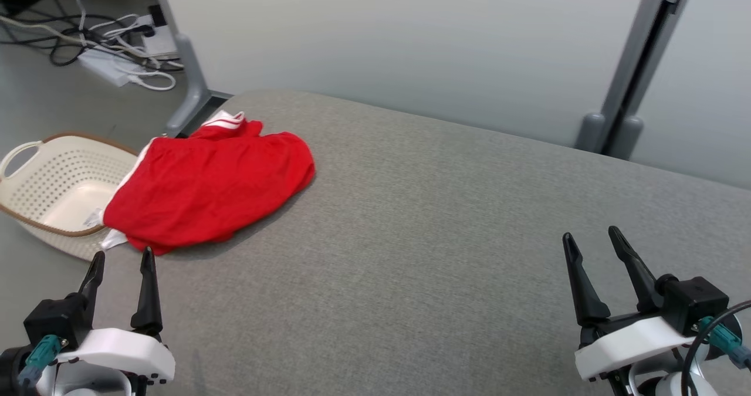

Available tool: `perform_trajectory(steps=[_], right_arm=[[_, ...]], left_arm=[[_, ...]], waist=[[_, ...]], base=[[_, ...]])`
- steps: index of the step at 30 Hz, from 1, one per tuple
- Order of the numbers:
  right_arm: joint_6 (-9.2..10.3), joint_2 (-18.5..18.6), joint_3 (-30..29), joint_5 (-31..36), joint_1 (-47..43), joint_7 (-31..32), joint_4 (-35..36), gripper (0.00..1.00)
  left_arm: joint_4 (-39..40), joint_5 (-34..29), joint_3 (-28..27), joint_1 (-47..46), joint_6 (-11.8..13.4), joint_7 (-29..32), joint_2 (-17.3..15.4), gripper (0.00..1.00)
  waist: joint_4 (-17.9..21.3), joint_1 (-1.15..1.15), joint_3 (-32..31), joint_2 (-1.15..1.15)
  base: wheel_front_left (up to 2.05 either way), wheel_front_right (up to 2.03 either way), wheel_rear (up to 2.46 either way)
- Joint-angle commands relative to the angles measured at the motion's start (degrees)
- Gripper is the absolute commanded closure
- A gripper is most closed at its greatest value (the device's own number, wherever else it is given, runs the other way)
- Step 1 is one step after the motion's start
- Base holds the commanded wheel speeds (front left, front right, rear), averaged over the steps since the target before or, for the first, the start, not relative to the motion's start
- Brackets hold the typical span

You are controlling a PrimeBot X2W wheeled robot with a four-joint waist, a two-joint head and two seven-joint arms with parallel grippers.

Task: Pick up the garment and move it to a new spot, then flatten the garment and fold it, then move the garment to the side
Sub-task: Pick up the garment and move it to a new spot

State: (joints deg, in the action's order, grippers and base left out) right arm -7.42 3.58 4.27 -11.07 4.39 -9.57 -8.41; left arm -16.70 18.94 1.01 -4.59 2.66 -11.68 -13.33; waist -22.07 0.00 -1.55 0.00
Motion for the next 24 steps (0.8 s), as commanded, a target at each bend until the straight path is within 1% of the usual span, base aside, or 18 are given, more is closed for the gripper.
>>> perform_trajectory(steps=[1,4,7,14,24], right_arm=[[-0.13,0.2,0.1,-0.3,0.1,0.0,0.2,0.0],[-0.13,0.1,0.7,-0.4,0.1,0.3,0.2,0.0],[-0.13,0.0,1.2,-0.5,0.5,0.4,0.3,0.0],[-0.12,-0.1,2.6,-0.5,1.9,0.4,-0.6,0.0],[-0.12,0.0,2.5,-0.7,2.1,-0.1,-1.3,0.0]], left_arm=[[0.3,0.2,-0.3,0.6,0.4,-0.1,-0.2,0.0],[0.7,0.5,-0.5,0.6,0.5,0.0,-0.5,0.0],[0.8,0.8,-0.8,0.9,0.7,0.0,-0.9,0.0],[1.4,1.3,-1.1,1.5,1.4,-0.6,-0.8,0.0],[1.4,1.7,-0.9,1.3,1.6,-0.7,-1.1,0.0]], waist=[[-3.5,0.0,0.1,0.0],[-5.7,0.0,0.1,0.0],[-6.9,0.0,0.2,0.0],[-7.4,0.0,0.9,0.0],[-7.4,0.0,1.0,0.0]], base=[[0.0,0.0,0.0],[0.0,0.0,0.0],[0.0,0.0,0.0],[0.0,0.0,0.0],[0.0,0.0,0.0]])
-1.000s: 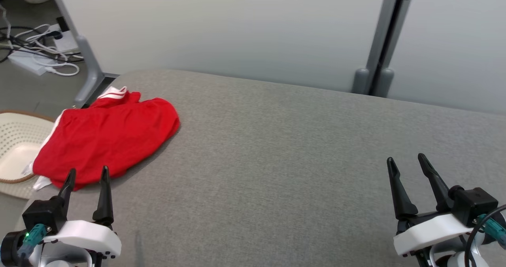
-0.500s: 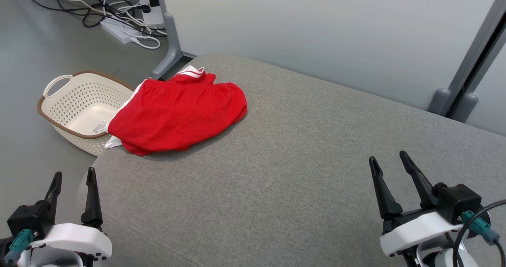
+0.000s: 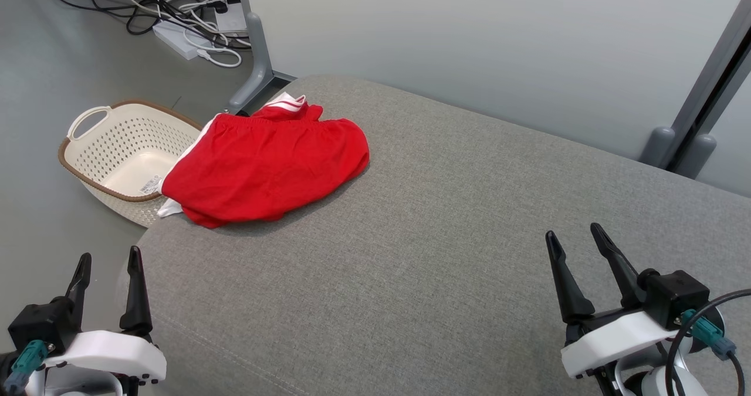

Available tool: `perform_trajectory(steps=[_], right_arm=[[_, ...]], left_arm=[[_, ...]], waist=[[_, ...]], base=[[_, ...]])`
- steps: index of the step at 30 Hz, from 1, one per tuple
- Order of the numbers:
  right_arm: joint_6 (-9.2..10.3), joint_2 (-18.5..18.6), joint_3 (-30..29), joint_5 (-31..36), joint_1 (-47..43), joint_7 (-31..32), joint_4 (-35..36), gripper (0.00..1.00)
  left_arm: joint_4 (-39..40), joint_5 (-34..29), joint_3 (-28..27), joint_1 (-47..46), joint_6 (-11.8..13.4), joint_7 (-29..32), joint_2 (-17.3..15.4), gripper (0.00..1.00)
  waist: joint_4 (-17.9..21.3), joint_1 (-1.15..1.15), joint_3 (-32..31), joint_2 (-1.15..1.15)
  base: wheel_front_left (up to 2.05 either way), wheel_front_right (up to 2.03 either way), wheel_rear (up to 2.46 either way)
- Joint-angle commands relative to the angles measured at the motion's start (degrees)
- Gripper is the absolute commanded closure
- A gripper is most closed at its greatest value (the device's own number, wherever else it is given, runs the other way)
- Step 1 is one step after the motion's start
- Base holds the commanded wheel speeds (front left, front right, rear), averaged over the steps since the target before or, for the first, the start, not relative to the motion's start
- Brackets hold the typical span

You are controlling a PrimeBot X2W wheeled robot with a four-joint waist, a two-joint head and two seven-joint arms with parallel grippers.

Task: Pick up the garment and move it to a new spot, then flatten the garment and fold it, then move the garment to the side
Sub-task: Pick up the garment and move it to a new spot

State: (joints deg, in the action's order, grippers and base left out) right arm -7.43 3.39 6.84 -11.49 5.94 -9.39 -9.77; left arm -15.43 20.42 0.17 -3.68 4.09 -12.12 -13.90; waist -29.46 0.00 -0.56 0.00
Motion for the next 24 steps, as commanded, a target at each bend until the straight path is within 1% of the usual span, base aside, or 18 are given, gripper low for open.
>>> perform_trajectory(steps=[1,10,14,17,21,24], right_arm=[[-0.11,0.2,0.0,-0.3,0.6,-0.2,0.0,0.0],[-0.11,0.2,-0.3,-0.1,0.6,-0.3,0.2,0.0],[-0.11,0.2,-1.0,0.7,0.2,0.1,1.2,0.0],[-0.11,0.2,-1.2,1.5,1.0,0.9,2.7,0.0],[-0.11,0.8,-1.5,2.8,2.4,2.4,4.7,0.0],[-0.11,1.4,-1.4,3.2,4.0,3.7,6.3,0.0]], left_arm=[[0.1,0.2,0.0,0.4,0.2,-0.2,-0.5,0.0],[0.2,0.7,0.2,-0.6,0.4,-0.5,-0.7,0.0],[0.8,0.5,0.7,-2.5,0.1,-0.4,-0.8,0.0],[1.2,0.9,0.7,-4.7,0.0,-0.7,-0.7,0.0],[0.8,1.5,1.6,-10.2,-1.3,-0.7,-0.1,0.0],[-1.4,2.6,1.7,-15.3,-2.4,-0.5,0.2,0.0]], waist=[[0.0,0.0,0.0,0.0],[-0.3,0.0,0.4,0.0],[-0.3,0.0,1.1,0.0],[0.9,0.0,3.4,0.0],[2.9,0.0,7.1,0.0],[4.7,0.0,10.4,0.0]], base=[[0.0,0.0,0.0],[0.0,0.0,0.0],[0.0,0.0,0.0],[0.0,0.0,0.0],[0.0,0.0,0.0],[0.0,0.0,0.0]])
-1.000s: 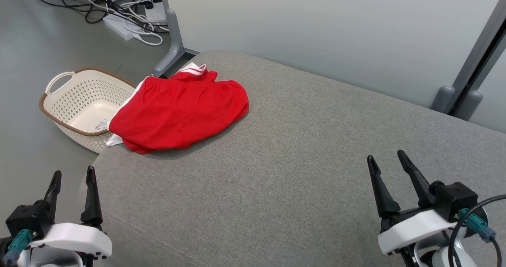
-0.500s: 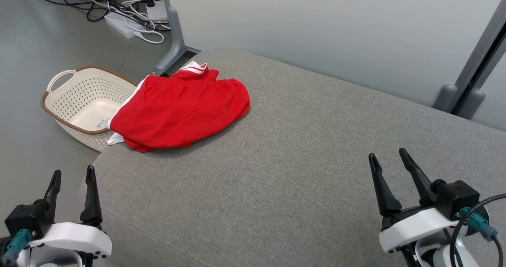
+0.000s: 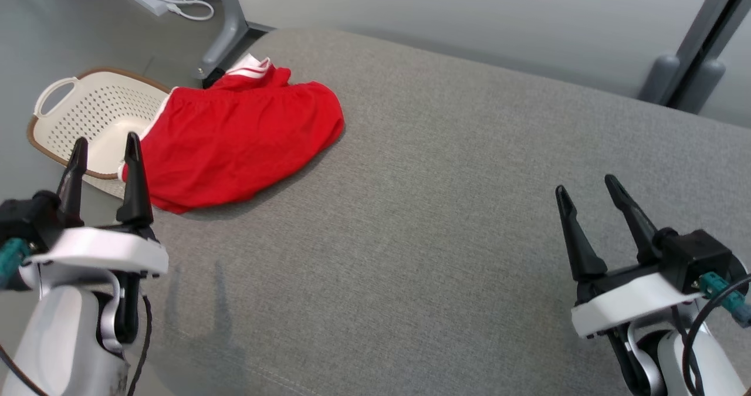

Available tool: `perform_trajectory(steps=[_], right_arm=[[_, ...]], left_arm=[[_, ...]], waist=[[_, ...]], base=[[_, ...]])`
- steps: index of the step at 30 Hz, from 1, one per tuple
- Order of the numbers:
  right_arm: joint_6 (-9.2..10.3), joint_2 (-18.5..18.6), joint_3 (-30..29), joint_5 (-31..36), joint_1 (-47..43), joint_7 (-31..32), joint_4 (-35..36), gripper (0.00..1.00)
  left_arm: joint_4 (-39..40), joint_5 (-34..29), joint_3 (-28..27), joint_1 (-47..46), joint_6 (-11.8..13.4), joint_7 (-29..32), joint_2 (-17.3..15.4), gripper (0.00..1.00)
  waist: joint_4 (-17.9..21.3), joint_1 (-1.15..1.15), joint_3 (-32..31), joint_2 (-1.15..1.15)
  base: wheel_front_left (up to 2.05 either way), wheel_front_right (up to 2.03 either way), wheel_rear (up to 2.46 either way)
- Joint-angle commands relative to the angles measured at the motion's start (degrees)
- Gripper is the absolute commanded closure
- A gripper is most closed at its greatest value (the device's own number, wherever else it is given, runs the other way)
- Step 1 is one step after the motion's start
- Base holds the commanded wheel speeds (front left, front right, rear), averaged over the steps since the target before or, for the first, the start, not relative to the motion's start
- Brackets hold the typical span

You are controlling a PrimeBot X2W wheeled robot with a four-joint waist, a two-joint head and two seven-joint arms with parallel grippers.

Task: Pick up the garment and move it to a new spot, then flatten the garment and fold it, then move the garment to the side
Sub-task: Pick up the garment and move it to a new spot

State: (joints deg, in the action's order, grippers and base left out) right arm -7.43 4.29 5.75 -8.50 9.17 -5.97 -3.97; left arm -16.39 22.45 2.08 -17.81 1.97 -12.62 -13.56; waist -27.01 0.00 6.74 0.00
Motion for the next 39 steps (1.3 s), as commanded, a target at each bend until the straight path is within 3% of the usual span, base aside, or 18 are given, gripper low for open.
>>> perform_trajectory(steps=[1,12,18,25,26,27,28,34,39], right_arm=[[-0.11,0.7,-0.2,0.4,1.6,0.7,1.1,0.0],[-0.11,2.1,0.0,1.1,6.4,2.8,3.7,0.0],[-0.11,2.1,1.0,1.1,8.3,2.7,4.0,0.0],[-0.11,2.3,0.9,0.9,9.3,2.2,3.3,0.0],[-0.11,2.2,1.0,0.7,9.4,2.2,3.1,0.0],[-0.11,2.3,1.1,0.7,9.4,2.0,2.9,0.0],[-0.11,2.3,1.1,0.7,9.5,1.8,2.8,0.0],[-0.11,1.7,1.2,-0.5,9.3,0.7,1.4,0.0],[-0.11,1.5,0.6,-0.9,7.7,-0.4,-0.1,0.0]], left_arm=[[-1.7,0.7,-0.2,-3.0,-0.6,0.0,-0.3,0.0],[-26.3,5.7,0.2,-18.7,-6.8,2.4,-0.7,0.0],[-38.6,7.0,1.1,-23.6,-8.3,5.0,-1.9,0.0],[-46.0,7.0,2.3,-27.3,-8.8,5.8,-2.9,0.0],[-47.0,6.7,2.7,-27.7,-8.9,6.2,-3.1,0.17],[-47.9,6.5,3.1,-28.0,-9.0,6.5,-3.2,0.7],[-48.6,6.0,3.6,-28.4,-9.0,6.3,-3.5,1.0],[-50.1,5.2,4.1,-29.5,-8.5,0.9,-5.0,1.0],[-45.0,3.8,3.5,-28.2,-6.7,-2.4,-6.6,1.0]], waist=[[3.0,0.0,4.4,0.0],[8.8,0.0,13.8,0.0],[10.6,0.0,17.1,0.0],[10.9,0.0,18.6,0.0],[10.9,0.0,18.7,0.0],[11.0,0.0,18.7,0.0],[11.1,0.0,18.7,0.0],[11.3,0.0,16.8,0.0],[11.3,0.0,12.7,0.0]], base=[[0.0,0.0,0.0],[0.0,0.0,0.0],[0.0,0.0,0.0],[0.0,0.0,0.0],[0.0,0.0,0.0],[0.0,0.0,0.0],[0.0,0.0,0.0],[0.0,0.0,0.0],[0.0,0.0,0.0]])
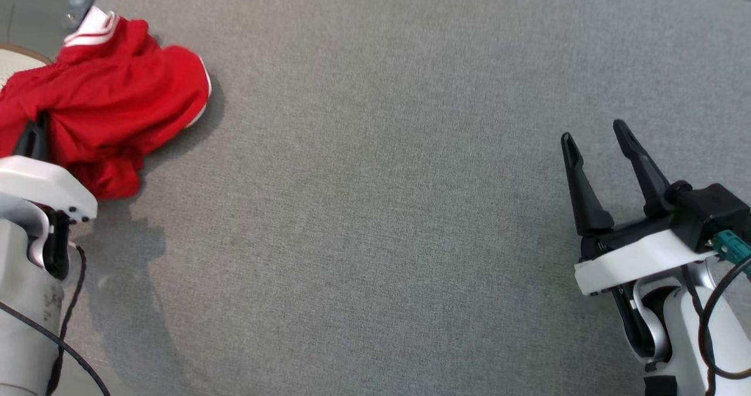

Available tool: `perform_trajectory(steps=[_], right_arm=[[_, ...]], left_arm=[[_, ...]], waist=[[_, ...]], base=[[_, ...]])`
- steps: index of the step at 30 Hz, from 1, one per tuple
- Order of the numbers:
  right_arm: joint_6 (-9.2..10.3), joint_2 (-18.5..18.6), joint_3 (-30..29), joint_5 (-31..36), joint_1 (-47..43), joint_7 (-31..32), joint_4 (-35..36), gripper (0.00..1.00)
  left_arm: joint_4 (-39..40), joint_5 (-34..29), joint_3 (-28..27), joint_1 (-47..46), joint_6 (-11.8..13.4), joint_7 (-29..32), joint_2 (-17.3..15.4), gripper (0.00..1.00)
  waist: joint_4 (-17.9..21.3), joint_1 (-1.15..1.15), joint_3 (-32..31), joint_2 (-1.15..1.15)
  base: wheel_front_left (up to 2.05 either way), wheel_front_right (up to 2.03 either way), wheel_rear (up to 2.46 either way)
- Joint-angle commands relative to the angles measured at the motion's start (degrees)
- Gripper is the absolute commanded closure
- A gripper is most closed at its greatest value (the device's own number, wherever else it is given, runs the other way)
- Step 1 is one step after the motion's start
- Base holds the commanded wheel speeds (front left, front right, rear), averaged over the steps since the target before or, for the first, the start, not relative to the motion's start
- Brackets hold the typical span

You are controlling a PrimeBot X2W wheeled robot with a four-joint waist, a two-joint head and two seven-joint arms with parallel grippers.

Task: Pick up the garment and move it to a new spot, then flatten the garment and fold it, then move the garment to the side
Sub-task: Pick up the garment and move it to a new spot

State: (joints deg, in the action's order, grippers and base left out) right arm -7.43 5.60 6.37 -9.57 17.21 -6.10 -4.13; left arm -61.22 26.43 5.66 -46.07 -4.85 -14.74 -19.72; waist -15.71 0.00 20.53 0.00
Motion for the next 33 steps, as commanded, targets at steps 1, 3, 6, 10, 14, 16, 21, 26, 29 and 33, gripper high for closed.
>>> perform_trajectory(steps=[1,3,6,10,14,16,21,26,29,33], right_arm=[[-0.11,0.1,-0.2,-0.1,-0.6,-0.5,0.0,0.0],[-0.11,-0.1,-0.3,-0.3,-1.5,-0.6,-0.4,0.0],[-0.11,-0.4,-0.6,-0.7,-2.7,-1.3,-0.8,0.0],[-0.11,-0.8,-1.3,-1.2,-4.6,-1.8,-1.3,0.0],[-0.11,-1.2,-1.6,-1.5,-6.4,-2.1,-1.3,0.0],[-0.11,-1.4,-1.9,-1.8,-7.3,-2.2,-1.3,0.0],[-0.11,-1.9,-2.4,-2.0,-8.8,-1.6,-0.4,0.0],[-0.11,-2.2,-2.5,-1.5,-8.5,-1.2,1.0,0.0],[-0.11,-2.2,-2.3,-1.5,-7.8,-1.1,1.5,0.0],[-0.11,-2.4,-2.6,-1.6,-7.3,-1.2,2.3,0.0]], left_arm=[[2.1,-0.6,-0.4,0.5,0.5,-0.4,-0.9,1.0],[7.3,-1.5,-1.4,2.4,1.6,-0.3,-1.4,1.0],[15.6,-2.9,-3.0,6.4,3.0,-0.4,-1.8,1.0],[26.1,-4.8,-4.2,12.7,4.9,-0.4,-2.2,1.0],[36.7,-5.6,-4.4,19.9,7.3,0.0,-1.9,1.0],[42.5,-5.8,-4.4,23.8,8.8,1.1,-1.7,1.0],[57.4,-6.6,-4.3,32.6,12.5,5.1,-1.1,1.0],[69.4,-8.5,-2.6,37.7,14.8,8.2,-0.7,1.0],[72.8,-9.1,-1.1,38.4,14.8,9.4,-0.4,1.0],[75.6,-9.8,2.1,36.4,13.4,11.1,-0.3,1.0]], waist=[[0.0,0.0,-1.8,0.0],[0.1,0.0,-3.5,0.0],[0.6,0.0,-5.9,0.0],[1.4,0.0,-9.2,0.0],[2.9,0.0,-11.9,0.0],[3.7,0.0,-13.0,0.0],[6.4,0.0,-14.0,0.0],[10.5,0.0,-12.9,0.0],[12.5,0.0,-12.0,0.0],[16.4,0.0,-10.3,0.0]], base=[[0.0,0.0,0.0],[0.0,0.0,0.0],[0.0,0.0,0.0],[0.0,0.0,0.0],[0.0,0.0,0.0],[0.0,0.0,0.0],[0.0,0.0,0.0],[0.0,0.0,0.0],[0.0,0.0,0.0],[0.0,0.0,0.0]])
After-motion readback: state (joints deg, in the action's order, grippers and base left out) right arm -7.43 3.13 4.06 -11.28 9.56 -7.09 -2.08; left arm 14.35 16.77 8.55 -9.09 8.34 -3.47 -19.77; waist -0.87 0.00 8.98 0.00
